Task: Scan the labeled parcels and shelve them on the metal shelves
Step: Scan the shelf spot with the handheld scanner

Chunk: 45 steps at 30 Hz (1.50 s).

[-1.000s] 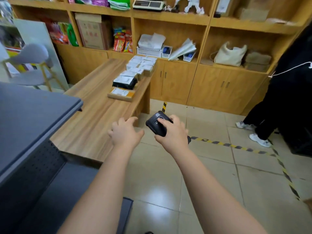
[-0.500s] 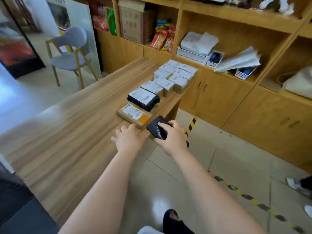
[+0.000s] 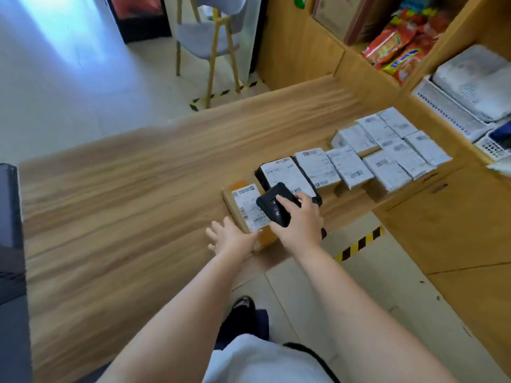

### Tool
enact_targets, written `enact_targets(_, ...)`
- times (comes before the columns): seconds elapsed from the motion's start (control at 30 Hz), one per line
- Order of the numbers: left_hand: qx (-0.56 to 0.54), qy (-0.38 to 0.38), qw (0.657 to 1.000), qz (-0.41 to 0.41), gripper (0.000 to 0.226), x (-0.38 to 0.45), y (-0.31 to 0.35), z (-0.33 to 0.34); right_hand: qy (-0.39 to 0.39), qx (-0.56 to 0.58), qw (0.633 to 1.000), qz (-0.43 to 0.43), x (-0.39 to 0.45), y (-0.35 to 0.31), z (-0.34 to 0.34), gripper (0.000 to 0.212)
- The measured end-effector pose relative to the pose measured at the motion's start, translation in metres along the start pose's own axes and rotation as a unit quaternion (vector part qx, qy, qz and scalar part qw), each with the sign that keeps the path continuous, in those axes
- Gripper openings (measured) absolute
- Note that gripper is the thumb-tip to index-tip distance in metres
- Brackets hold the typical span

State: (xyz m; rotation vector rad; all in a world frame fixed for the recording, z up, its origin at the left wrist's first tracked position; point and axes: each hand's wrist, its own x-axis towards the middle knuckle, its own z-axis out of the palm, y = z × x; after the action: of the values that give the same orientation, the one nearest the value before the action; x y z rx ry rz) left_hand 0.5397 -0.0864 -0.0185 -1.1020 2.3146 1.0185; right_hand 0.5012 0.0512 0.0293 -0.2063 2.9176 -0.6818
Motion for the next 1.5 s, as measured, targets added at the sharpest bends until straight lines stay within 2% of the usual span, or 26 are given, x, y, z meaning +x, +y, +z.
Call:
enact_targets(0.17, -0.058, -0.043, 0.987, -0.144, 0.147, 0.022, 0.041, 0.036, -0.009, 0.03, 0.999, -0.036, 0.062, 0.006, -0.014, 0.061)
enact_targets(0.27, -0.083, -0.014, 0.981, -0.174, 0.151, 0.027, 0.049, 0.053, -0.025, 0.048, 0.996, -0.071, 0.095, 0.007, -0.016, 0.06)
enact_targets(0.4, -0.093, 0.056, 0.979, -0.17, 0.144, 0.027, 0.054, 0.071, -0.057, 0.074, 0.987, -0.134, 0.133, 0.01, -0.008, 0.058)
enact_targets(0.5, -0.175, 0.1, 0.96, -0.192, 0.132, 0.022, 0.066, 0.077, -0.111, 0.084, 0.973, -0.183, 0.152, 0.012, -0.005, 0.058)
enact_targets(0.63, -0.362, 0.161, 0.897, -0.195, 0.093, 0.007, 0.074, 0.069, -0.156, 0.089, 0.951, -0.251, 0.167, 0.017, -0.012, 0.058)
enact_targets(0.7, -0.429, 0.171, 0.864, -0.2, 0.07, -0.002, 0.07, 0.054, -0.172, 0.097, 0.942, -0.273, 0.172, 0.017, -0.018, 0.059)
enact_targets(0.77, -0.482, 0.166, 0.831, -0.224, 0.057, -0.012, 0.063, 0.037, -0.195, 0.087, 0.932, -0.294, 0.174, 0.017, -0.025, 0.059)
enact_targets(0.87, -0.549, 0.17, 0.781, -0.246, 0.055, -0.031, 0.051, 0.02, -0.22, 0.057, 0.909, -0.349, 0.168, 0.013, -0.031, 0.058)
enact_targets(1.0, -0.617, 0.247, 0.716, -0.215, 0.065, -0.052, 0.038, -0.001, -0.241, 0.01, 0.87, -0.43, 0.149, -0.005, -0.036, 0.058)
enact_targets(1.13, -0.607, 0.338, 0.697, -0.177, 0.063, -0.064, 0.03, -0.016, -0.238, -0.048, 0.817, -0.523, 0.128, -0.021, -0.037, 0.06)
enact_targets(1.23, -0.578, 0.38, 0.702, -0.167, 0.062, -0.075, 0.025, -0.026, -0.241, -0.091, 0.777, -0.574, 0.115, -0.03, -0.035, 0.062)
enact_targets(1.5, -0.561, 0.431, 0.682, -0.186, 0.058, -0.093, 0.008, -0.036, -0.236, -0.104, 0.741, -0.62, 0.095, -0.049, -0.028, 0.059)
